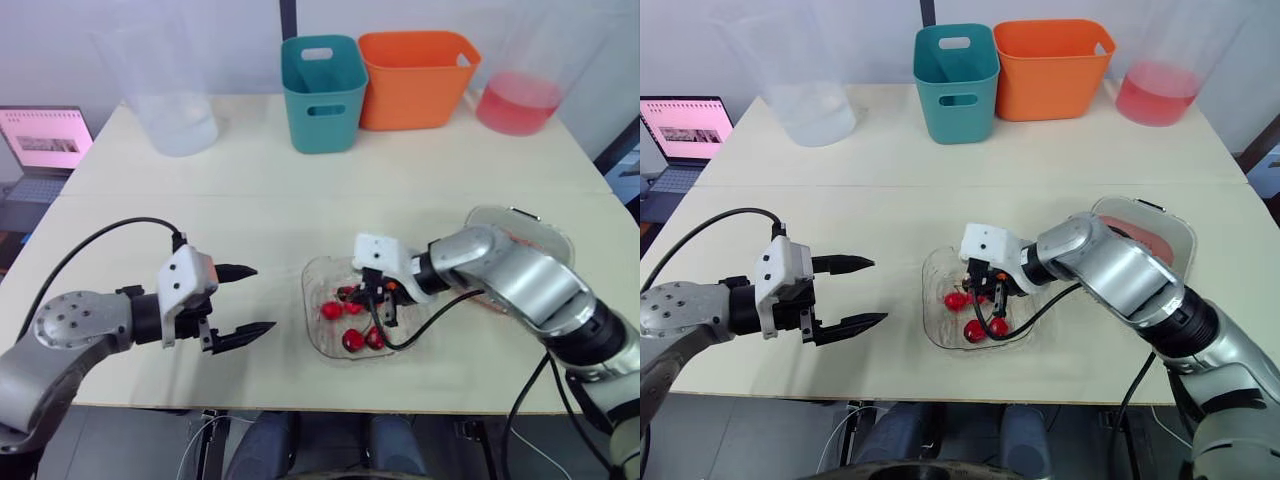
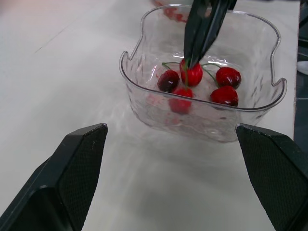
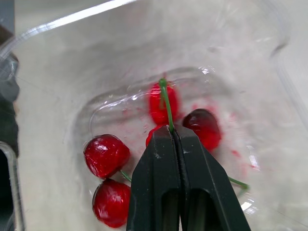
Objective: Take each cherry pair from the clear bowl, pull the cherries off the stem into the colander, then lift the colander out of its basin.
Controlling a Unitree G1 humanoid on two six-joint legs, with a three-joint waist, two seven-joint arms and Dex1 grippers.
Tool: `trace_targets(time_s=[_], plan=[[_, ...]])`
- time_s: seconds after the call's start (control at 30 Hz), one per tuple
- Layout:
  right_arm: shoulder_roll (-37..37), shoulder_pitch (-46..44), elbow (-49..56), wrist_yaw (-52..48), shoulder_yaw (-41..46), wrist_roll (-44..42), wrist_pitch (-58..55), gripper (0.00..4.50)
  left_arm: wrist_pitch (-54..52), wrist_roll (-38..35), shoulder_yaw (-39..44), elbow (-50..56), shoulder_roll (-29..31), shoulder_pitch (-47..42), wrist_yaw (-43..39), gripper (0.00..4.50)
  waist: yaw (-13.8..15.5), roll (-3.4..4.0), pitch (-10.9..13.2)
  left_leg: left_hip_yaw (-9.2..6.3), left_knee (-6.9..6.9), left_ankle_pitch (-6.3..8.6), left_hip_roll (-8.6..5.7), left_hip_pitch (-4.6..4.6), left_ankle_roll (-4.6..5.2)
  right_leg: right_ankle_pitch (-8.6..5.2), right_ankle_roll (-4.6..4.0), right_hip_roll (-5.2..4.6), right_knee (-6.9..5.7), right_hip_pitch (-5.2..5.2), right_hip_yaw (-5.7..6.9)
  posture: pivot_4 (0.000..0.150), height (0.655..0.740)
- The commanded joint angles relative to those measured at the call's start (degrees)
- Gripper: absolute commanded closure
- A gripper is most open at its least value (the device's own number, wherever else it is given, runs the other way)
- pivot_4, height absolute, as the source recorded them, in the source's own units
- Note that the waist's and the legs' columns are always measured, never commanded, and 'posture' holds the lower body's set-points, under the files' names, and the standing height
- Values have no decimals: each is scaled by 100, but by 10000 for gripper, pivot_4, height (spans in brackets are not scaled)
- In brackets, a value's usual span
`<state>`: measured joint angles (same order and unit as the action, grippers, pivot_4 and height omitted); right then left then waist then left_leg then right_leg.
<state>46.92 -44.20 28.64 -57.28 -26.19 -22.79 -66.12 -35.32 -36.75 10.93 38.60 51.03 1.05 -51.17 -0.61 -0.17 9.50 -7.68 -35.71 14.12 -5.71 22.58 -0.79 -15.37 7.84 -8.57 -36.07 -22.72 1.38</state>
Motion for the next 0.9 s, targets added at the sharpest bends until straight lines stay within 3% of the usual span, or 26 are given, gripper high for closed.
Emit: trace_targets(time_s=[0.03, 0.33, 0.53, 0.67, 0.9], plan=[[23, -89, 175, -27, 414, -311, -249, 44783, 118, 3, 10, -2, -22, -100, -11, 0, 2, 0, 0, 0, 0, 0, 0, 0, 0, 0, 0, 0, 0, 0, 0, 1500, 7400], [-92, -71, 56, 188, 577, -544, -458, 44783, 91, -90, -68, -102, -92, -309, 27, 0, 1, -1, 0, 0, 0, 0, 0, 1, 0, 0, 0, 0, 0, -1, 0, 1500, 7400], [26, -302, -89, 66, 782, -448, 222, 44783, -766, -1738, 350, -372, -630, -1324, 669, 0, 11, -4, 2, -5, -8, 0, -2, 2, 0, 1, 2, -1, -1, 4, 5, 1500, 7400], [57, -860, -452, -143, 1196, -588, 513, 44783, -1118, -2397, 401, -880, -619, -2384, 779, 0, -2, -5, 3, -7, -14, -1, -3, 3, -1, 1, 2, 0, -6, 4, 7, 1500, 7400], [-184, -1472, -761, -124, 1509, -747, 577, 44783, -1008, -1943, -262, -1914, -584, -3774, 67, 0, -24, -6, 3, -7, -12, -9, -3, 3, -16, 1, 2, 2, -5, 3, 9, 1500, 7400]])
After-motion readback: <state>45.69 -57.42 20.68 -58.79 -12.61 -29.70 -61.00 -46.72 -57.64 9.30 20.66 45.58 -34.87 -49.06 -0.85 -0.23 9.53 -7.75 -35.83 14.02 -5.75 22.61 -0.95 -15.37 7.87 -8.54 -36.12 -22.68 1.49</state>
